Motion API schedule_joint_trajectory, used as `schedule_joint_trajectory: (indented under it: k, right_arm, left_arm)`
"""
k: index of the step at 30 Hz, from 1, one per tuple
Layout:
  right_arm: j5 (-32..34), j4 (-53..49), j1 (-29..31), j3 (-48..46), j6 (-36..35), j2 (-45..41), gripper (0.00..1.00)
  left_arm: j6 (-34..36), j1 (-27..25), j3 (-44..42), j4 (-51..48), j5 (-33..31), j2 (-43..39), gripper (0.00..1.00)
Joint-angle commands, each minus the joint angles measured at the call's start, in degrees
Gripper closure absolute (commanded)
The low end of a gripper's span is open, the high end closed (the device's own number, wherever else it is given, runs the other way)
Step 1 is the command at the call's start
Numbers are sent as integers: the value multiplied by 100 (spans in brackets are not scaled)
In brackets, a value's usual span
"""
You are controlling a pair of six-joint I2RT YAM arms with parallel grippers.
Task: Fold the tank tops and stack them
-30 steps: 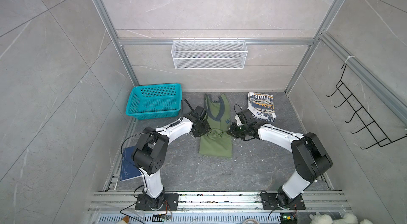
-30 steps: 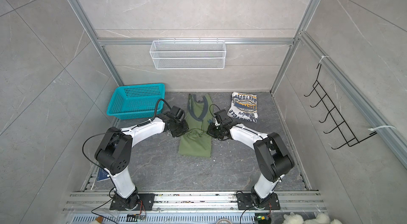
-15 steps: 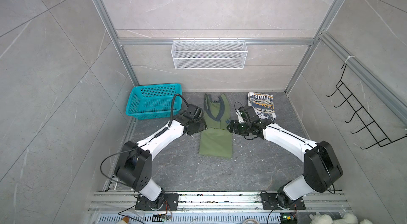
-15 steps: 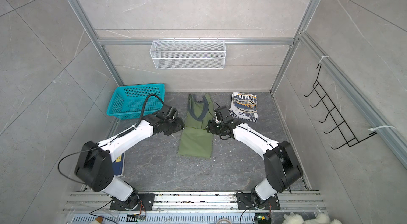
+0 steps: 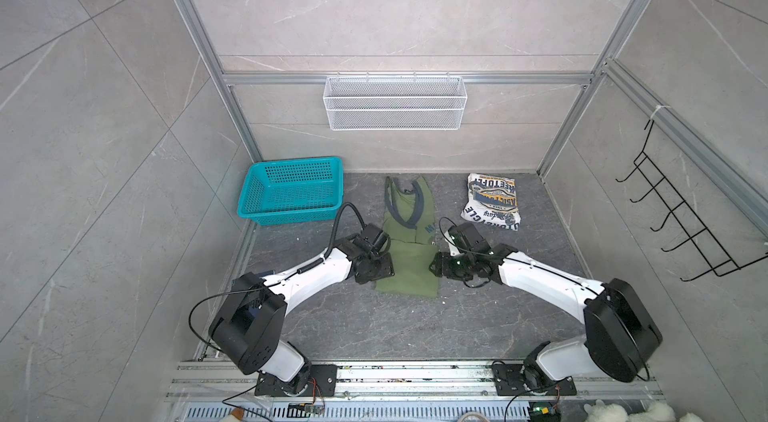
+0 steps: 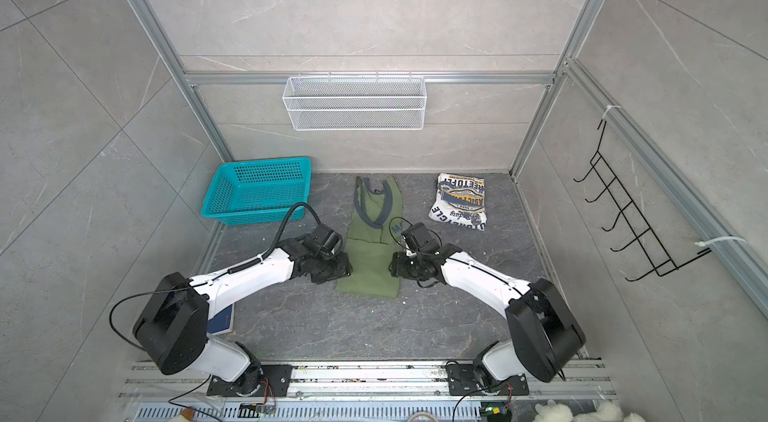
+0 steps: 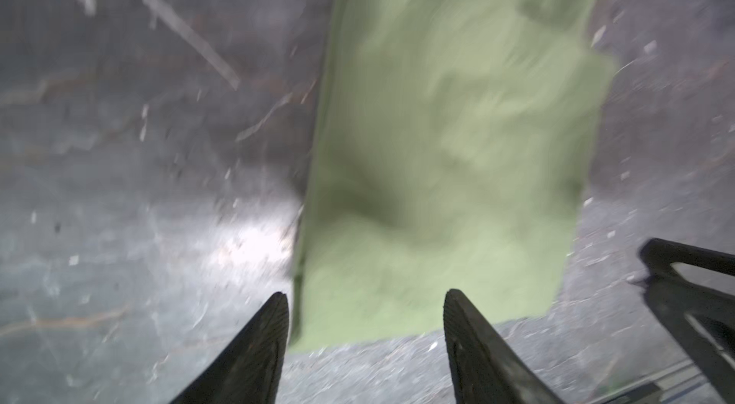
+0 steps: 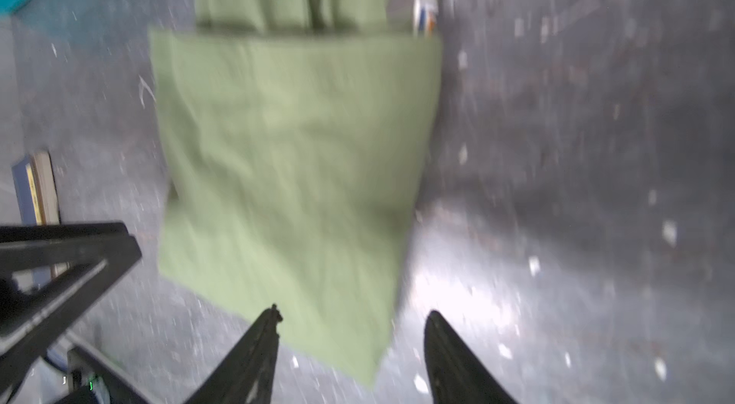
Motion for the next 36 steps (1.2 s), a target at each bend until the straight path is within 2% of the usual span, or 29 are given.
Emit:
schedule_joint_trajectory:
  k: [1,4,7,11,17,24,30,36]
  right_arm:
    - [-414,491,63,-723,807,-505,39]
    - [-468,893,120,-1202,1136,-782,38]
    - [-470,1061,131,-1269,1066,-803,39]
    - [-212,758,-49,-637,557,-412,39]
    - [-459,741,-650,603,-35,796,41]
    - [-430,697,-939,1462,-229,1836,46]
    - [-126,494,-948,1667,-314,2159,48]
    - [-290,611,-948,1808,-369,2536,54]
  left_arm:
    - [-308,-35,-379,41,4,-645,33]
    - [-349,-35,-787,347,159,-834,33]
    - [-266,-4,-874,599,217,-793,33]
    - [205,411,-144,574,477,-251,34]
    - [776,866,1343,341,534,1023,33]
    - [1027,1046,2259,185,448,2021,33]
    - [1044,1053,2516,194,550,2367,39]
    - [1039,1055,2580,218,566,2569,53]
